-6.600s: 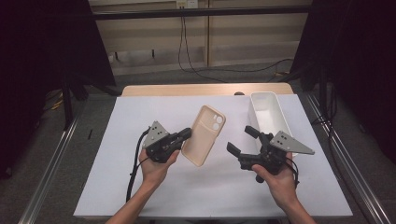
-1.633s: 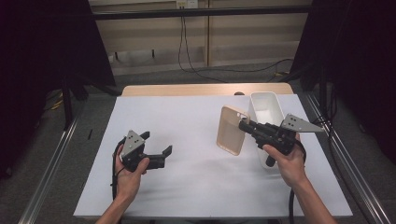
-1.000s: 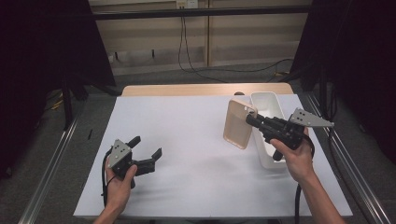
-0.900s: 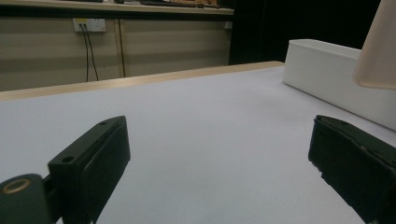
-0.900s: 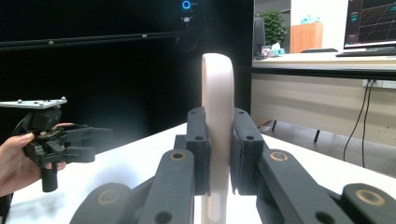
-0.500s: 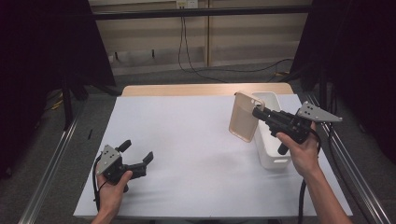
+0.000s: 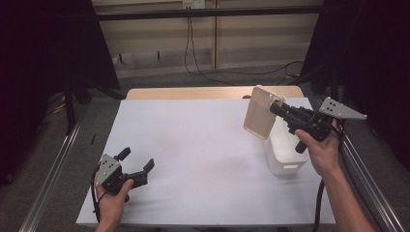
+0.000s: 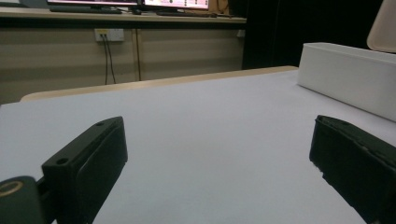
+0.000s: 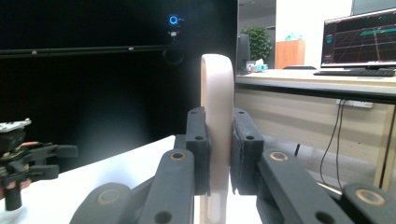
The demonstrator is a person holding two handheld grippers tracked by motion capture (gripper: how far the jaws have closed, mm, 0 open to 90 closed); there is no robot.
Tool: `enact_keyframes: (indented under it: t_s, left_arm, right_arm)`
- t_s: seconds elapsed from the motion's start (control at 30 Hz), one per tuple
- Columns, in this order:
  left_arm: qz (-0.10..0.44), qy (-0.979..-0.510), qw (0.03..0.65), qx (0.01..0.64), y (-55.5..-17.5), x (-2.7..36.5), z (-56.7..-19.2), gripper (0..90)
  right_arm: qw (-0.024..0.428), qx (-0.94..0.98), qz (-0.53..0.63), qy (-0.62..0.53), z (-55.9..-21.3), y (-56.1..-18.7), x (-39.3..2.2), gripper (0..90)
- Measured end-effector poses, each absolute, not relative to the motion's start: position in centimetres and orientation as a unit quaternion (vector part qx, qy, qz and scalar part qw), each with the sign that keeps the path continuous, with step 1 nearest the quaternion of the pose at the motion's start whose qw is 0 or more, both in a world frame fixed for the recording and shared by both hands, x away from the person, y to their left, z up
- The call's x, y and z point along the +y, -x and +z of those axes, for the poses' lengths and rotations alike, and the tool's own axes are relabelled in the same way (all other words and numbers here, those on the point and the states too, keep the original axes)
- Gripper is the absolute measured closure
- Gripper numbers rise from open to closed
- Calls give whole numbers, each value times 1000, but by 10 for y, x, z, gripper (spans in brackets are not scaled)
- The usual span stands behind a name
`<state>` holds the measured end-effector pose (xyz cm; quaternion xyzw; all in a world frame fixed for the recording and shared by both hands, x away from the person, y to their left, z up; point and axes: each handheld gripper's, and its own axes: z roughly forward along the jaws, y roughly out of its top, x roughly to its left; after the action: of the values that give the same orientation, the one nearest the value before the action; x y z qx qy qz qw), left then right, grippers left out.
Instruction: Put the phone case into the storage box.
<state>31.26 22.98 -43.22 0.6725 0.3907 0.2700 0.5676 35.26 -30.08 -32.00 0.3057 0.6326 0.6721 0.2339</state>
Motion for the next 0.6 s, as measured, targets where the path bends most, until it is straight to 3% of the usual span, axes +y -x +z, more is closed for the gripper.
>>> enact_keyframes:
  t_s: [0.6]
  left_arm:
    - [264,-679,568,382,-310,224,-431,48]
  right_arm:
    - [235,638,667,-305,-306,-385,-336,804]
